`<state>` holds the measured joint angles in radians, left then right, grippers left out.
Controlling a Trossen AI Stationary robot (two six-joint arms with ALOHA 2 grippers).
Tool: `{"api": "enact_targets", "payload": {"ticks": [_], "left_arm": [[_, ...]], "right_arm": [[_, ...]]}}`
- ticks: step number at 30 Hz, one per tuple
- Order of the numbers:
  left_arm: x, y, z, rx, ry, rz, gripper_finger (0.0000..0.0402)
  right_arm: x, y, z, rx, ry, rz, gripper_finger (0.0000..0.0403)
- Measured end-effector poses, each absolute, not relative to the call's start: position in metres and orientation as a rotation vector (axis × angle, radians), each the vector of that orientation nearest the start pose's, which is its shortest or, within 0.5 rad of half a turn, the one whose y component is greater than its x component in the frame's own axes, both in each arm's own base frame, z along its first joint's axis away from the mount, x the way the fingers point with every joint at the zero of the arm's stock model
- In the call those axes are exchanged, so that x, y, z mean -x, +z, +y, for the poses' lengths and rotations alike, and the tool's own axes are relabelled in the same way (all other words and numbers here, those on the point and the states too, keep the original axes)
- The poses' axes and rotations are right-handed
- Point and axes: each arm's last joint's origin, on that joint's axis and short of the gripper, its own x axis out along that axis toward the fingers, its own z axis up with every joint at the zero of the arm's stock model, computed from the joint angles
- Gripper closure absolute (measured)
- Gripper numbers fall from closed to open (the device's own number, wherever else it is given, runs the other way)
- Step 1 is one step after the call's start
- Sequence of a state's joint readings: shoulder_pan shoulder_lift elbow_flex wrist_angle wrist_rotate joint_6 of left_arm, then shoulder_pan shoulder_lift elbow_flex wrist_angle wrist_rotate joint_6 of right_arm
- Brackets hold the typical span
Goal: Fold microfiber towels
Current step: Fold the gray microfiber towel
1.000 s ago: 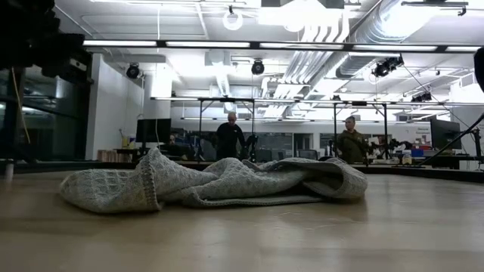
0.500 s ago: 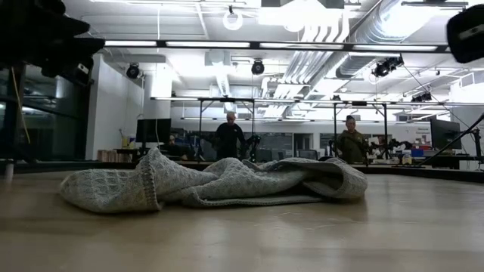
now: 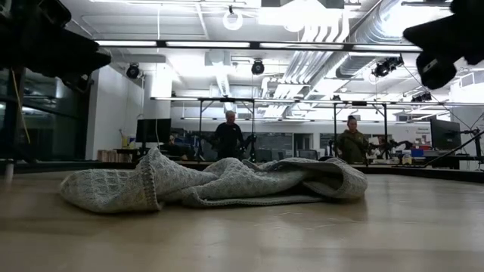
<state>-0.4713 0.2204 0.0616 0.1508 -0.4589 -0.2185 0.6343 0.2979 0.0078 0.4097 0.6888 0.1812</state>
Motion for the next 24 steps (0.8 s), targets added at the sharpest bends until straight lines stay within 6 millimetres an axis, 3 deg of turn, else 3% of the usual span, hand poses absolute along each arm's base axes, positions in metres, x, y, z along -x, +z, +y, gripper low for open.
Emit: {"api": "enact_targets", "payload": {"ticks": [8,15,24], "left_arm": [[-0.109,0.193,-0.041,0.18,-0.017,-0.095,0.0259],[-0.119,0.217,-0.046,0.133,-0.008,-0.043,0.0259],[-0.147,0.248,-0.06,-0.049,-0.004,0.124,0.0259]], "right_arm": [[-0.122,0.193,0.037,-0.222,-0.081,-0.078,0.04],[-0.153,0.202,0.021,-0.209,-0.071,0.026,0.04],[-0.203,0.208,-0.002,-0.216,-0.021,0.179,0.0401]]}}
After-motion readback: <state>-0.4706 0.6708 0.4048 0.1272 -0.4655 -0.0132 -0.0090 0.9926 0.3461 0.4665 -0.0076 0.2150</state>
